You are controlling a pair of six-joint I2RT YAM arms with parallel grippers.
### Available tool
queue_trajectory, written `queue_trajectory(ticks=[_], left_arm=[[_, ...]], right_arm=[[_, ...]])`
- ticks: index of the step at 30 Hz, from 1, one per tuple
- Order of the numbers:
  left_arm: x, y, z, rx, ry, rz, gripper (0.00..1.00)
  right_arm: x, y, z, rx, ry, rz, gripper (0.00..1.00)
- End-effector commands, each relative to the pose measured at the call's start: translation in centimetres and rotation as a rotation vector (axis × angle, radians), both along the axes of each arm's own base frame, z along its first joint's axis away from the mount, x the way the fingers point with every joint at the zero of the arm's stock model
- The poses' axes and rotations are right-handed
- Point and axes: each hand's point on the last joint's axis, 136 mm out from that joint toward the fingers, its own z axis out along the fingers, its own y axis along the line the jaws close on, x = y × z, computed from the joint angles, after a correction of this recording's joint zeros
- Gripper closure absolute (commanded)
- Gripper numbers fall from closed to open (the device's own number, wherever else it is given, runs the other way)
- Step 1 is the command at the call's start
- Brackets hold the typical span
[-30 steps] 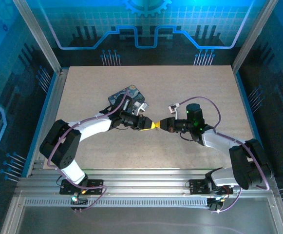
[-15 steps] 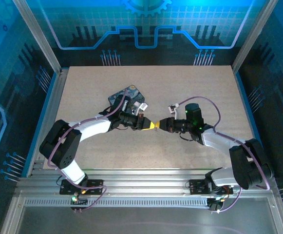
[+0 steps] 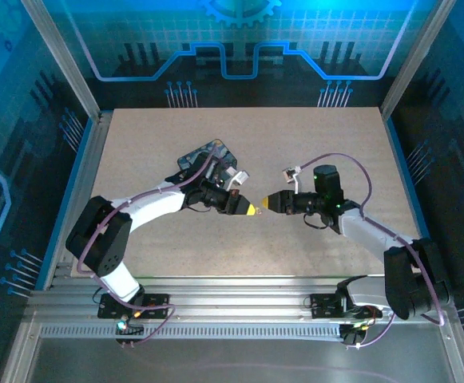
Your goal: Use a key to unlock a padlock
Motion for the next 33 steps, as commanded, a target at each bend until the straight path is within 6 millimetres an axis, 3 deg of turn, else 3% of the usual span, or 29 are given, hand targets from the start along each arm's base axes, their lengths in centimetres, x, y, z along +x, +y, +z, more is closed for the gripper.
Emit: queue_trajectory(ticks=[1,11,33], left_arm=[[-0.7,-0.3,0.5,-0.017,0.001,-0.054,1.00],[-0.8,-0.3,1.2,-0.028,-0.011,-0.066,1.00],[-1.1,-0.3,1.9,-0.051,-0.030,-0.073,1.00]], right_arm=[[-0.8,0.6,0.9,0.020,-0.045,0.088,0.64],[-1.5,1.5,-0.1,0.006,-0.031,0.133,0.67],[-2.3,2.5,-0.2,0.041,-0.011,0.187,0.76]])
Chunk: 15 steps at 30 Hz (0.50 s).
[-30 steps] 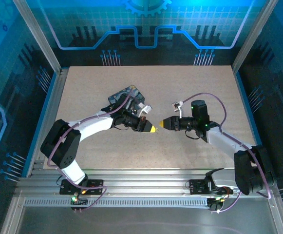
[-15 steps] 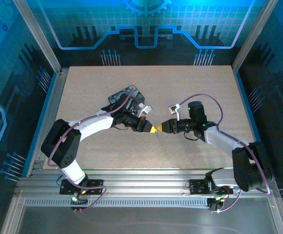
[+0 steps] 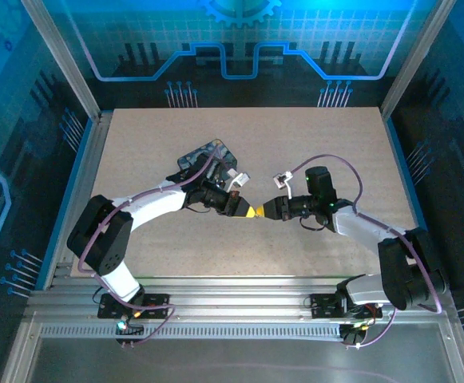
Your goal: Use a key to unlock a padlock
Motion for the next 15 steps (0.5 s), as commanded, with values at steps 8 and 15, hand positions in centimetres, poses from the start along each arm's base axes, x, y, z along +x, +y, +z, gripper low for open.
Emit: queue_trajectory(ticks=[8,15], left_arm=[[-0.5,-0.4,2.0,-0.065,-0.053,-0.044,1.00],[0.1,-0.2,1.8,-0.066,-0.060,-0.027,1.00]], right_arm=[[-0.5,1.1,1.3,0.063,-0.012,0.059,0.89],[-1.1,1.1,2.0,0.108,-0.026,0.077,0.99]])
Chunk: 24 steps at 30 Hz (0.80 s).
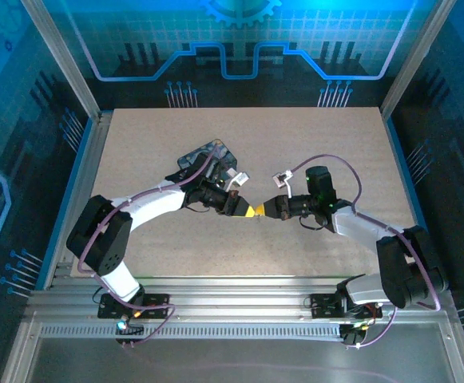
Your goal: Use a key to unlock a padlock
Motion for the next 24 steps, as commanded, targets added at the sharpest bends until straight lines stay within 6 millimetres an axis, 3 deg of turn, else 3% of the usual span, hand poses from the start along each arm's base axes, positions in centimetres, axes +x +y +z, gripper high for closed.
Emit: queue_trajectory(ticks=[1,8,10,12,16,24], left_arm=[[0.3,-0.2,1.3,-0.048,-0.062,-0.012,1.00],[0.5,-0.1,1.9,-0.095,-0.062,-0.010,1.00],[0.3,-0.1,2.1,-0.106,-0.067,-0.017,1.00],[0.1,-0.1,2.3,-0.111,-0.071,-0.022,1.00],[-0.1,0.0,2.4,-0.120,-0.068,-0.028,1.00],[-0.3,0.0,2.6,-0.131,-0.070,-0.036,1.00]], right_arm=[[-1.2,0.7,1.4,0.067,-0.032,0.064,1.00],[-1.8,0.5,1.8,0.082,-0.053,0.051,0.99],[-1.8,0.4,1.9,0.075,-0.060,0.047,0.84],[-1.8,0.3,1.9,0.067,-0.069,0.049,0.80],[-1.8,0.5,2.0,0.078,-0.067,0.062,0.80],[-1.6,0.4,2.4,0.081,-0.079,0.053,0.89]])
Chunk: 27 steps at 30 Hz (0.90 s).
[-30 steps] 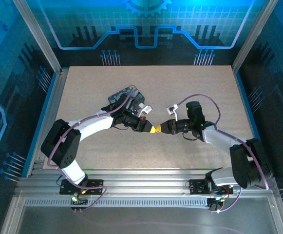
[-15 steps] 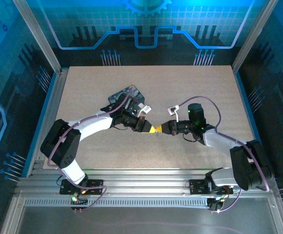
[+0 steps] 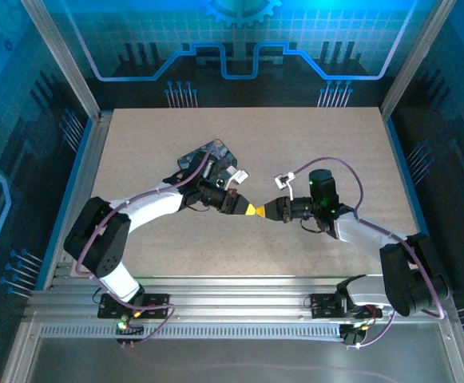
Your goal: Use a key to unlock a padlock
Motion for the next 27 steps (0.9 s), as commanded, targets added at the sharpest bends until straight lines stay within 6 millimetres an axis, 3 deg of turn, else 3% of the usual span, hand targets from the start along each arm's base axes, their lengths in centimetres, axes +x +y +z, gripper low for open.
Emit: queue_trajectory(ticks=[1,8,10,14,16,21,27], left_arm=[[-0.3,0.2,1.1,-0.034,-0.028,-0.013,1.00],[-0.1,0.3,0.7,-0.018,-0.025,-0.005,1.00],[0.3,0.4,0.2,0.002,-0.015,0.014,0.84],[1.5,0.7,-0.6,0.034,0.001,0.067,0.62],[2.2,0.9,-0.9,0.049,0.005,0.097,0.56],[4.8,2.2,-1.9,0.132,0.006,0.241,0.48],[8.7,4.6,-5.0,0.326,0.018,0.507,0.46]], right_arm=[[-0.6,0.4,1.3,0.029,-0.048,0.040,0.90],[-0.4,0.3,0.9,0.022,-0.041,0.026,1.00],[-0.2,0.2,0.7,0.015,-0.037,0.012,1.00],[0.2,-0.1,0.0,0.002,-0.023,-0.021,1.00],[0.5,-0.3,-0.4,-0.004,-0.013,-0.042,1.00],[1.5,-1.1,-1.2,-0.019,0.016,-0.097,1.00],[3.1,-2.1,-2.2,-0.046,0.052,-0.190,1.00]])
